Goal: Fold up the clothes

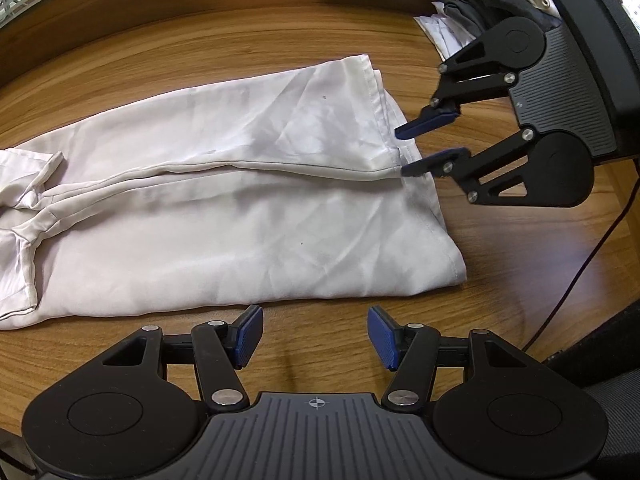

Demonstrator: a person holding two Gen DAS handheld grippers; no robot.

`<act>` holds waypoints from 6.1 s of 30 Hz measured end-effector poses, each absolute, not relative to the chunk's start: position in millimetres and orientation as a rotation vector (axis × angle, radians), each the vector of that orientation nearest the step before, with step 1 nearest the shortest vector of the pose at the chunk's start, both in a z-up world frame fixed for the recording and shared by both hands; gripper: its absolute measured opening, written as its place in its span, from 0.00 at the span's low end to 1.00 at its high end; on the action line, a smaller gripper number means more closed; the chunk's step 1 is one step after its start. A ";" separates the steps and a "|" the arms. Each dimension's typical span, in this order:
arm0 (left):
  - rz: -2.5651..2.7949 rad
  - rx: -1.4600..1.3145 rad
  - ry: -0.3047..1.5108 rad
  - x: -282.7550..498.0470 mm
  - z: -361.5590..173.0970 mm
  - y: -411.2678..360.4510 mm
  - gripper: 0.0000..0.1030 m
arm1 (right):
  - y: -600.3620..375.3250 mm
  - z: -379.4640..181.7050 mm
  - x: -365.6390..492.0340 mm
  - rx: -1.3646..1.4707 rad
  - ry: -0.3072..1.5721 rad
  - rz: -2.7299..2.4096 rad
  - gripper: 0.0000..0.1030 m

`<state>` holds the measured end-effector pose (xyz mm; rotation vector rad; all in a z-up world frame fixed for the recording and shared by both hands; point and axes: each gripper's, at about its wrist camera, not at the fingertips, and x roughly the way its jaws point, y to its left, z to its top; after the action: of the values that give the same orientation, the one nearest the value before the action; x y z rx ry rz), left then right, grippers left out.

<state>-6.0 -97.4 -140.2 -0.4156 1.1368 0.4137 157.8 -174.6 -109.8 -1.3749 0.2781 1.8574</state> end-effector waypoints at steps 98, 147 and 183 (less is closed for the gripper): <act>0.305 -0.143 0.901 67.6 -100.1 -124.0 0.05 | -193.5 -119.5 188.0 -1.380 0.144 1.960 0.73; 0.949 -0.501 0.662 -115.4 -110.6 -56.6 0.06 | -64.5 -124.7 -2.7 -1.916 -0.976 1.993 0.07; 0.905 -0.636 0.879 -151.0 -131.4 0.1 0.41 | -20.9 -121.4 16.1 -2.141 -0.655 2.084 0.58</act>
<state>-151.0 0.1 -131.4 -0.6360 0.8791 0.9050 16.1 -20.9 -121.4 -2.1412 -0.6549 2.0836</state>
